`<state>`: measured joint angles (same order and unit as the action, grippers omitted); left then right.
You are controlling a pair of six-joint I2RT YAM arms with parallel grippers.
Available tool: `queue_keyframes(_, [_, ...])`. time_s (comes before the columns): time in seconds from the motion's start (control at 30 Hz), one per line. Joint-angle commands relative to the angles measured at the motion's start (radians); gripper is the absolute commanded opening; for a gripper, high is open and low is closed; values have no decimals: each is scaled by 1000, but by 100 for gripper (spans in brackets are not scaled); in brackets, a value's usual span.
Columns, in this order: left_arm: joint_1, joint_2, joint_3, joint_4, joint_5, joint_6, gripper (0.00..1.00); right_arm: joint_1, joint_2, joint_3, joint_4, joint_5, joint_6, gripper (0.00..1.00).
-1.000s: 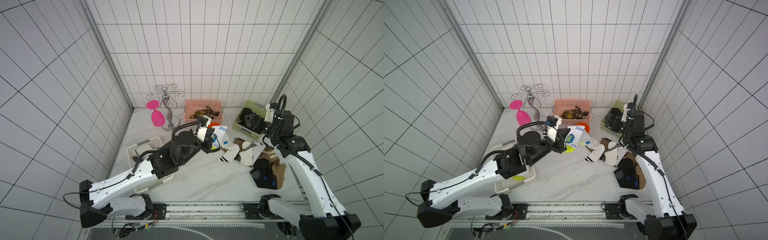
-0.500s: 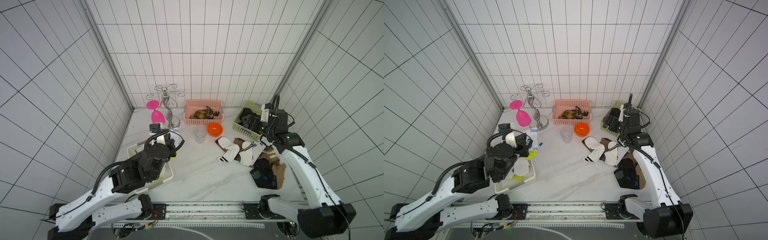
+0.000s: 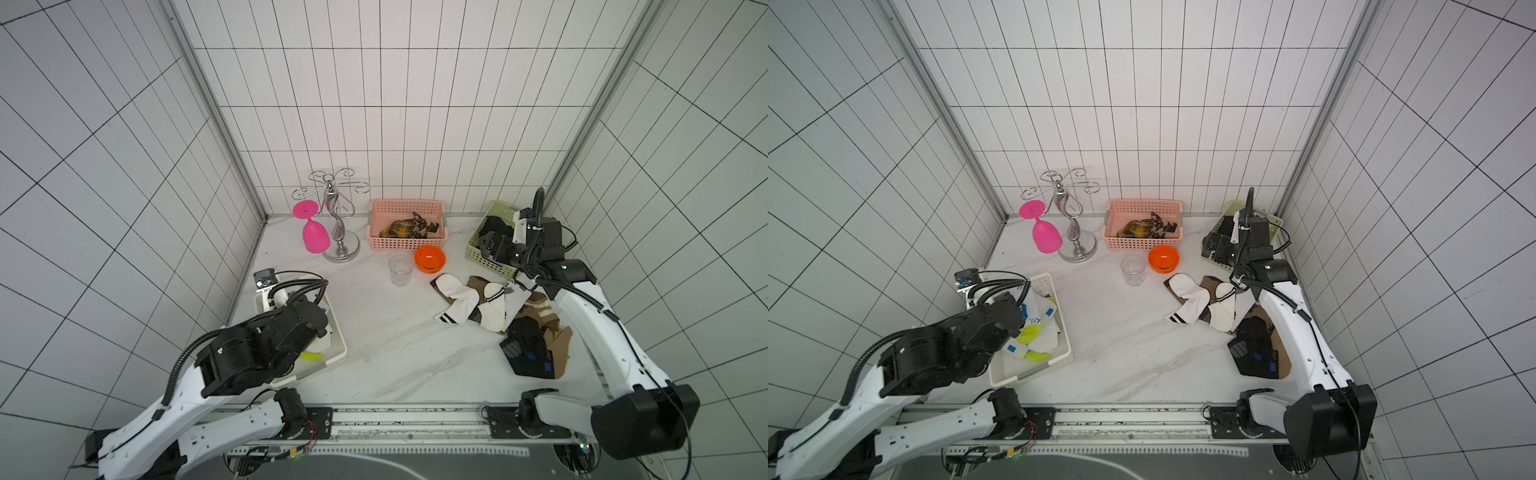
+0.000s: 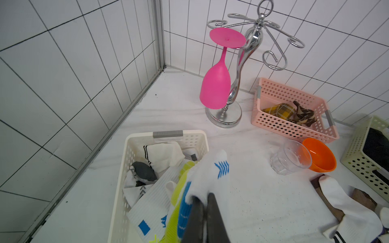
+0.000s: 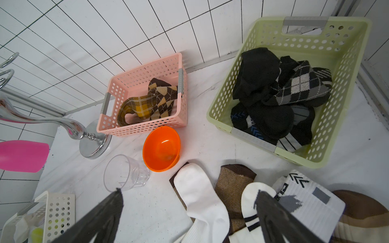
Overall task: Sort the socks into the basket by color
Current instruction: Place the sock in the bin.
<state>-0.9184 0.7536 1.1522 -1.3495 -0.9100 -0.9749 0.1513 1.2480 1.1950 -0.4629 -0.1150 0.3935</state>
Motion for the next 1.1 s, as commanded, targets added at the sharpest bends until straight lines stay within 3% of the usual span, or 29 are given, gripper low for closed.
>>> queue_keyframes(0.0, [113, -16, -59, -3, 103, 30, 0, 9, 13, -60, 15, -15, -15, 99])
queue_keyframes(0.2, [461, 0, -181, 223, 421, 293, 0, 12, 6, -83, 25, -22, -16, 99])
queue_keyframes(0.33, [597, 35, -241, 362, 559, 384, 0, 12, -5, -96, 27, -12, -21, 99])
queue_keyframes(0.6, [717, 196, -327, 540, 745, 408, 0, 10, -12, -104, 26, -3, -36, 99])
queue_keyframes(0.87, [741, 345, -390, 580, 830, 345, 1, 1, -19, -122, 21, -1, -38, 99])
queue_keyframes(1.07, [757, 315, -470, 637, 880, 287, 10, -1, -28, -133, 21, 0, -38, 99])
